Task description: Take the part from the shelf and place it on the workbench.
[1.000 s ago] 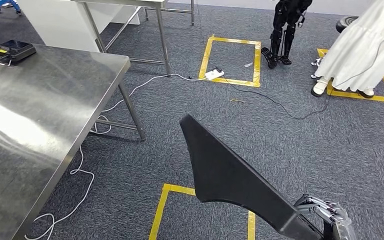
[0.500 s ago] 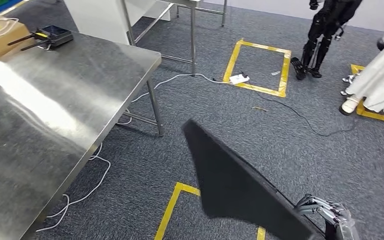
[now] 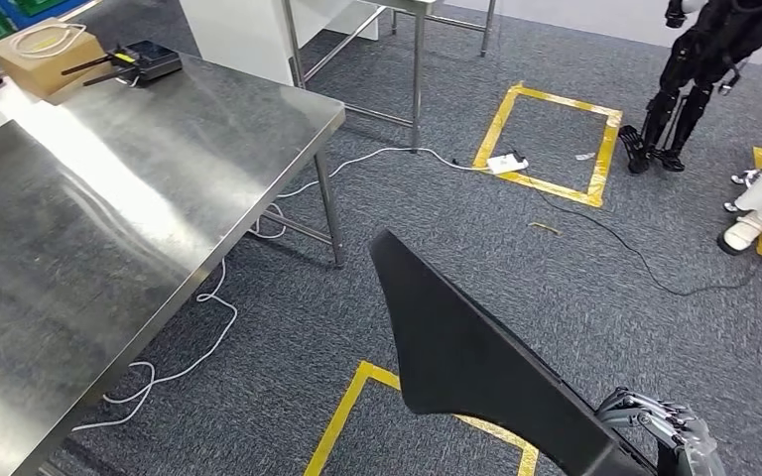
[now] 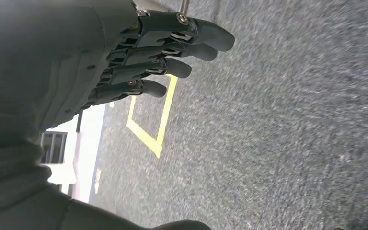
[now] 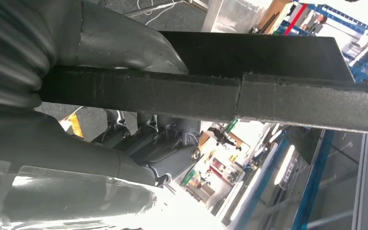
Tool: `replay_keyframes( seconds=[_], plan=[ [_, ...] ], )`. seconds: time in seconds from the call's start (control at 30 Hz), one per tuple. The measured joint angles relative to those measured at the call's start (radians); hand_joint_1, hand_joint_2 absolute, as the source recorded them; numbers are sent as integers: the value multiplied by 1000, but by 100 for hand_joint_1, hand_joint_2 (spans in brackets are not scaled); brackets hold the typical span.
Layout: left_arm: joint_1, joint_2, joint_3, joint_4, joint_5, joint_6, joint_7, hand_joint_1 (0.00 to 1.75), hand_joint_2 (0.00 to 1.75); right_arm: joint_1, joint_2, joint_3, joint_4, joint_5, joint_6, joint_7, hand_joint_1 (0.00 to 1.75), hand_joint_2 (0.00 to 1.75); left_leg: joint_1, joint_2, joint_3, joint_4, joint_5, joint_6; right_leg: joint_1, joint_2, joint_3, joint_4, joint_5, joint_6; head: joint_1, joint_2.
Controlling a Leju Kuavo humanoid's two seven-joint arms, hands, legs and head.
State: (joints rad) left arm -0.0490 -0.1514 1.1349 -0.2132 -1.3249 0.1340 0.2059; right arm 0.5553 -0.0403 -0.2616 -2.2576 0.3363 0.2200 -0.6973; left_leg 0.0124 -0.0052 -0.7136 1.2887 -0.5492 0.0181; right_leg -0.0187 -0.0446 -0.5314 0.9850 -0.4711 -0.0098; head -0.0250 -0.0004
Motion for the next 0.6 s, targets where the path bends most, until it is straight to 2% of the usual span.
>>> replay_keyframes(
  seconds=[0.03,0.07,0.1,0.13,0.17,0.23,0.27,0.3,0.33,0.37,0.4,0.43,0.47,0.5,0.53,0.6],
  plan=[
    [0,0,0,0,-2,0,-1,0,175,5,5,-2,-5,4,1,0,175,175,-2,6,27,-54,34,6,3,-8,3,0,-2,-1,0,0],
    [1,1,0,0,-3,-1,-3,0,175,11,11,-5,-12,8,2,0,175,175,-6,22,65,-129,68,15,5,-17,7,0,-5,-2,0,0],
    [0,2,0,0,-5,-2,-4,0,175,16,18,-8,-20,12,3,0,175,175,-12,41,98,-192,89,24,8,-25,10,0,-8,0,1,0],
    [0,2,0,0,-7,-2,-5,0,175,21,23,-10,-28,15,5,0,175,175,-18,56,120,-237,101,32,10,-31,11,-1,-10,2,1,0],
    [-1,3,0,0,-9,-3,-6,0,175,25,28,-12,-34,18,6,0,175,175,-24,65,129,-258,102,37,12,-39,12,-2,-11,5,1,0],
    [-1,4,0,0,-10,-4,-7,0,175,30,35,-15,-43,21,9,0,175,175,-30,51,132,-269,103,45,13,-53,17,-7,-13,12,-1,0],
    [0,4,0,0,-10,-5,-6,0,175,31,38,-15,-47,23,12,0,175,175,-28,42,139,-280,108,48,14,-48,17,-4,-16,16,0,0],
    [0,4,0,0,-10,-7,-4,0,175,32,41,-16,-52,25,16,0,175,175,-25,33,146,-293,116,53,14,-33,10,12,-26,16,0,0],
    [-1,4,0,0,-9,-9,-2,0,175,33,44,-18,-54,26,22,0,175,175,-22,23,153,-304,123,57,14,-11,-7,49,-44,14,1,0],
    [-3,3,0,0,-7,-10,1,0,175,33,47,-19,-55,28,28,0,175,175,-19,14,156,-310,128,59,11,14,-38,108,-69,10,3,0],
    [-4,3,0,0,-6,-10,4,0,175,33,51,-21,-55,29,34,0,175,175,-19,4,155,-311,130,61,9,29,-75,179,-96,6,4,0],
    [-5,3,0,0,-4,-11,5,0,175,33,53,-23,-55,30,38,0,175,175,-19,-7,154,-310,130,61,6,35,-110,242,-116,7,6,0],
    [-5,3,0,0,-3,-12,7,0,175,33,56,-24,-55,30,40,1,175,175,-20,-19,154,-310,130,61,3,38,-133,279,-122,12,6,0],
    [-4,3,0,0,-2,-12,7,0,175,32,57,-25,-55,30,40,1,175,175,-19,-31,155,-309,130,60,0,39,-137,278,-112,22,6,0],
    [-4,2,0,0,-2,-14,8,0,175,32,59,-25,-55,30,41,1,175,175,-19,-42,156,-309,130,57,-5,41,-118,234,-87,34,6,0],
    [-4,2,0,0,-2,-16,8,0,175,31,62,-26,-55,30,41,1,175,175,-19,-65,156,-301,126,47,-14,60,-55,91,-27,54,7,0]
  ],
)
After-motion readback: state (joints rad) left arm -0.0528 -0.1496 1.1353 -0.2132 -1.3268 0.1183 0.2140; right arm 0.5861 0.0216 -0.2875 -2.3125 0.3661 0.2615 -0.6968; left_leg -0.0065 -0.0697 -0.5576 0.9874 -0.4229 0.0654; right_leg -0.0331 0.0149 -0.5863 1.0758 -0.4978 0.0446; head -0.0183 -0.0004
